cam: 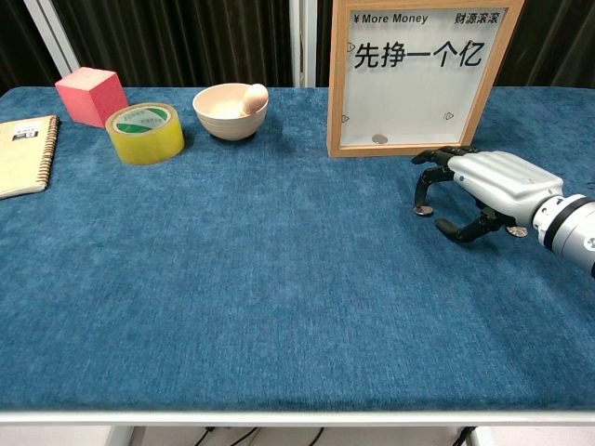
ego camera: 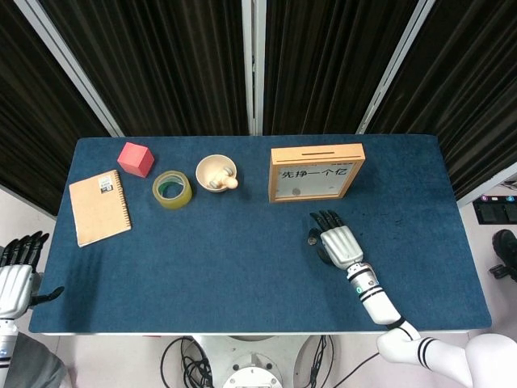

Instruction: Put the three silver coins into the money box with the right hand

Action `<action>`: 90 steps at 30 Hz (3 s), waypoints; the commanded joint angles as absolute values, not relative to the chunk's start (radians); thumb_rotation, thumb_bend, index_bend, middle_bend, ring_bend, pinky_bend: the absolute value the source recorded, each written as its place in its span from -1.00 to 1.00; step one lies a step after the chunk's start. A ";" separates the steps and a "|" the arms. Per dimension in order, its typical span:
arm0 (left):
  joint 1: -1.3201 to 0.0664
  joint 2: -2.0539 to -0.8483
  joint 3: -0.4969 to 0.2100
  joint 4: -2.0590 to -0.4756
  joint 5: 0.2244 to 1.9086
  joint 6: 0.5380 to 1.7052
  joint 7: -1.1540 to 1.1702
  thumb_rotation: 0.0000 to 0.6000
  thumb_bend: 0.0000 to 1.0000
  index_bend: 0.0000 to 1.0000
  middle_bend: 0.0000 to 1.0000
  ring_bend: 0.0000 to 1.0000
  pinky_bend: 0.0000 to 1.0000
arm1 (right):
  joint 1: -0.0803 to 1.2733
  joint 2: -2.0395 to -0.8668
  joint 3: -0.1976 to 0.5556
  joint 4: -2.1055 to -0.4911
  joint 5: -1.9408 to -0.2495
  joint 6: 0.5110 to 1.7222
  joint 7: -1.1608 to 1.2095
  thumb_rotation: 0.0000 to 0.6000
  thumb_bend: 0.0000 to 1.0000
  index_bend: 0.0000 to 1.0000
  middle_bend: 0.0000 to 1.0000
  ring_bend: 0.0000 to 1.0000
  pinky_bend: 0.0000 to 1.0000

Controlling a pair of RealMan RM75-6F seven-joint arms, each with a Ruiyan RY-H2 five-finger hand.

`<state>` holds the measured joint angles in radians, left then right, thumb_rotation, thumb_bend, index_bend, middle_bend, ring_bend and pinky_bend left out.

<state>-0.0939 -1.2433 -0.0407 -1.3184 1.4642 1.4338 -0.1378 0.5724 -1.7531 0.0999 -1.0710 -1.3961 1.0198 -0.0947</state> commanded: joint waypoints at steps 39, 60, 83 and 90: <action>-0.122 -1.254 -0.047 -1.256 1.464 1.395 -0.237 1.00 -0.92 -0.92 -0.92 -1.00 -1.00 | 0.604 -1.829 0.101 -0.938 -1.441 1.053 -0.054 1.00 -0.35 -0.20 -0.88 -1.00 -1.00; -0.126 -1.254 -0.043 -1.261 1.469 1.397 -0.235 1.00 -0.92 -0.92 -0.92 -1.00 -1.00 | 0.606 -1.839 0.104 -0.917 -1.454 1.078 -0.034 1.00 -0.29 -0.08 -0.90 -1.00 -1.00; -0.124 -1.256 -0.040 -1.253 1.466 1.396 -0.243 1.00 -0.92 -0.92 -0.92 -1.00 -1.00 | 0.608 -1.846 0.111 -0.906 -1.458 1.096 -0.017 1.00 -0.02 0.23 -0.84 -1.00 -1.00; -0.117 -1.250 -0.037 -1.271 1.472 1.412 -0.232 1.00 -0.92 -0.92 -0.92 -1.00 -1.00 | 0.594 -1.804 0.112 -0.977 -1.479 1.151 -0.016 1.00 -0.02 0.30 -0.85 -1.00 -1.00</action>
